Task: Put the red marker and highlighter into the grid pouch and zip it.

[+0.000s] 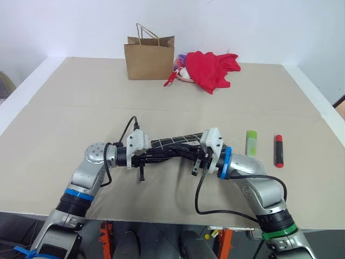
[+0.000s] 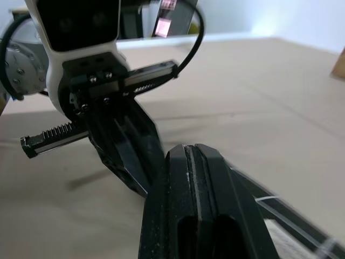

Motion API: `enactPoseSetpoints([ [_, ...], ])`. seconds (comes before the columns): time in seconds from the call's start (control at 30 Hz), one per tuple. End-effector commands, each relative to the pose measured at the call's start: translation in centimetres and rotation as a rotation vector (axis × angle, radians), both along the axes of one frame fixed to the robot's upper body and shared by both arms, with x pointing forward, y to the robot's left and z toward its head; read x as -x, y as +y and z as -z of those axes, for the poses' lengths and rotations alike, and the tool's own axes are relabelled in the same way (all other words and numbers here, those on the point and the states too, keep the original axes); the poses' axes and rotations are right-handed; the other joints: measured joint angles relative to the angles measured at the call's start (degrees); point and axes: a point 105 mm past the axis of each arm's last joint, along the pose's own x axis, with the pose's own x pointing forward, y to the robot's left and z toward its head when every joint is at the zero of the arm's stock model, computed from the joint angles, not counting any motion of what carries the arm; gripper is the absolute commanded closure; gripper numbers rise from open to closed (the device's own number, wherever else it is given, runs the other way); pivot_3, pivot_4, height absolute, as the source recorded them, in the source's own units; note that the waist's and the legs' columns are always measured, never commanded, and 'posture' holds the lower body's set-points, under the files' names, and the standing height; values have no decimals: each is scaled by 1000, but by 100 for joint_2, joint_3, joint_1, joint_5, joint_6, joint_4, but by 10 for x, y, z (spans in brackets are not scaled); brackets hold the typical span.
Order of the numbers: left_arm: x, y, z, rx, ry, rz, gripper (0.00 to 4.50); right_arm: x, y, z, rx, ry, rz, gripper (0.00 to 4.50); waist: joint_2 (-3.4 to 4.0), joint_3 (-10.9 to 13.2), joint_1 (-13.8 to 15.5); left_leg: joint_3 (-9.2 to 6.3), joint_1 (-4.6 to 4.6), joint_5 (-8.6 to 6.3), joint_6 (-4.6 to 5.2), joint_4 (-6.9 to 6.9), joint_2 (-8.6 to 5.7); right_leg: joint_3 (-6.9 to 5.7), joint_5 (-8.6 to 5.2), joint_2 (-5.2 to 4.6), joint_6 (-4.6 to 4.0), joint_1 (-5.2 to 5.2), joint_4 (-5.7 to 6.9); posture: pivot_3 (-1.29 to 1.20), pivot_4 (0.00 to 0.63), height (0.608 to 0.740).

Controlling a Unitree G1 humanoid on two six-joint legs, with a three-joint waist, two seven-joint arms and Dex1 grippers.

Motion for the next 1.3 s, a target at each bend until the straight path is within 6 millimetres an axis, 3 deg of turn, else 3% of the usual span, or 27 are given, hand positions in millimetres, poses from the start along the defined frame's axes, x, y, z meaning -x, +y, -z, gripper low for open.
enactPoseSetpoints([
  [0.03,-1,-8,-15,31,-79,12,4500,5,13,0,5,10,-33,4478,0,0,0,-1,0,0,0,0,0,-1,0,0,0,0,0,0,150,740],
  [0.4,-1,-13,-13,21,-113,17,4500,3,26,-9,-31,15,-36,4478,0,0,-3,-9,-1,0,-1,0,0,-7,1,1,-1,0,0,0,150,740],
  [0.57,-2,-15,-16,33,-124,19,4500,-2,19,-13,-71,50,2,4478,0,0,-2,-18,-4,1,-1,0,0,-14,0,1,-3,1,0,0,150,740],
  [0.7,-1,-12,-15,31,-126,20,4500,2,1,-26,-140,84,6,3084,0,0,-1,-24,-6,1,-2,0,-2,-19,-1,1,-4,4,0,0,150,740],
  [0.8,1,-9,-14,24,-126,22,4500,10,-26,-45,-207,74,28,1790,2,1,5,-31,-9,1,-2,-1,-2,-26,-4,1,-8,5,0,0,150,740],
  [0.87,1,-7,-14,21,-126,23,4500,12,-43,-53,-237,74,60,653,2,1,13,-34,-10,1,-1,-1,-3,-29,-5,0,-10,5,0,0,150,740],
  [0.93,2,-5,-14,18,-126,23,4500,10,-67,-58,-251,79,128,57,3,2,13,-36,-9,1,-1,-1,-3,-31,-5,0,-10,5,0,0,150,740],
  [1.13,1,0,-14,13,-124,18,4500,1,-131,-53,-259,120,382,57,2,2,13,-37,-8,1,-1,0,-4,-32,-7,0,-11,9,0,0,150,740],
  [1.3,-2,4,-18,19,-121,13,4500,-12,-182,-14,-152,137,722,57,6,1,4,-37,-5,2,1,-1,-4,-32,-6,1,-11,9,0,0,150,740],
])
